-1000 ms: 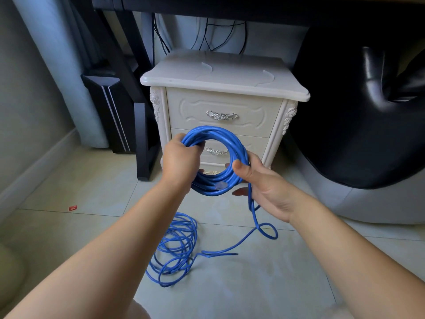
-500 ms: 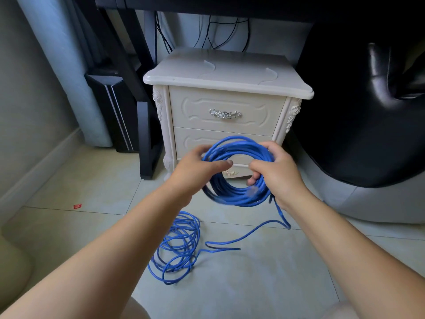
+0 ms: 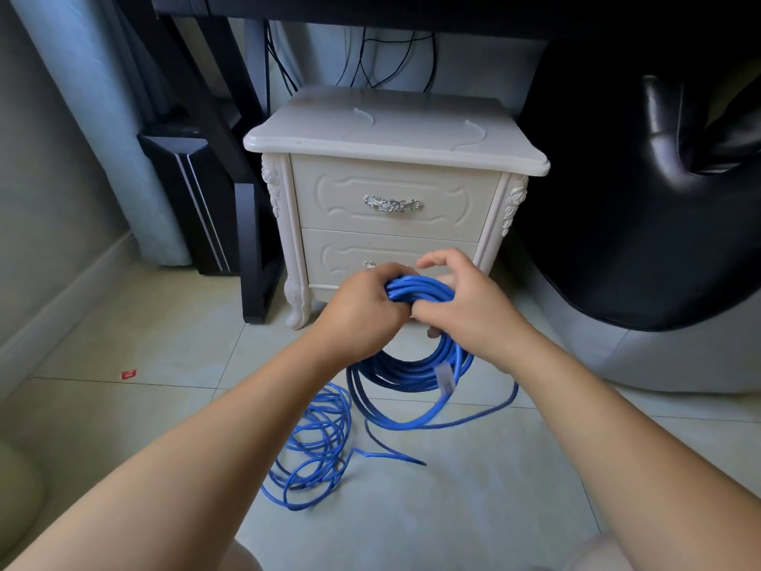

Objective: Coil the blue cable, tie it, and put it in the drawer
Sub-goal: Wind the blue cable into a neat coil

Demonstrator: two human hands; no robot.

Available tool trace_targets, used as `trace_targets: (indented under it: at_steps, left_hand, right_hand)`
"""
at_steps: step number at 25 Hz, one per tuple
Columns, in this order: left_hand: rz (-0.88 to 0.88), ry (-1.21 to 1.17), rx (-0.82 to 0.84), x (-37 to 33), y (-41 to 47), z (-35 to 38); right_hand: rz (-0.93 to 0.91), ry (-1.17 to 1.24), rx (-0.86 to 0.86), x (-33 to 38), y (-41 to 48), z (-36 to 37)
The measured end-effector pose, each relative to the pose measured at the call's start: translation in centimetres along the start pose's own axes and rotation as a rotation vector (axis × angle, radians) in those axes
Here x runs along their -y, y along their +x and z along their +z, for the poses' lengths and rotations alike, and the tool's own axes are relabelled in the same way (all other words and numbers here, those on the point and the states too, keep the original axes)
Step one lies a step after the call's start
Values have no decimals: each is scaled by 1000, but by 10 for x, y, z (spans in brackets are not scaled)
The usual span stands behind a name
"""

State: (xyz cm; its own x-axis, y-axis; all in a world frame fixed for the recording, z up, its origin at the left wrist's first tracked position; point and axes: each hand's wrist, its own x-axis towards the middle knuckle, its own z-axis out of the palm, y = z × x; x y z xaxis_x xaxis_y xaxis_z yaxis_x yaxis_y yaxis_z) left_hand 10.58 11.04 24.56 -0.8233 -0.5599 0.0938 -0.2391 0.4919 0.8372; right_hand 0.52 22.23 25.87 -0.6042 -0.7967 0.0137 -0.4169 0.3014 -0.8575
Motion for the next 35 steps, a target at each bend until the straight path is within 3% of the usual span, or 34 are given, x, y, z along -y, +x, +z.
trace_targets:
  at_steps: [3, 7, 11, 14, 18, 24, 30, 32, 35]
  left_hand:
    - [-119, -106, -61, -1, 3, 1]
    - [-242, -182, -188, -1, 6, -3]
    - [-384, -384, -359, 7, 14, -16]
    - [-434, -461, -393, 10, 14, -15]
    - [-460, -569, -425, 6, 11, -7]
    - [-539, -792, -243, 1, 3, -4]
    - [-536, -593, 22, 5, -5, -8]
    - [-472, -541, 92, 6, -3, -15]
    - [-224, -473, 63, 6, 1, -23]
  right_hand:
    - [88, 264, 71, 3, 0, -9]
    - [216, 327, 244, -3, -3, -16]
    - [209, 583, 417, -14, -7, -15]
    - [168, 493, 396, -14, -12, -1]
    - [166, 493, 215, -13, -10, 17]
    - [190, 661, -93, -9, 1, 12]
    - [223, 633, -141, -14, 7, 5]
    - [198, 554, -150, -15, 9, 1]
    - [148, 296, -116, -16, 8, -5]
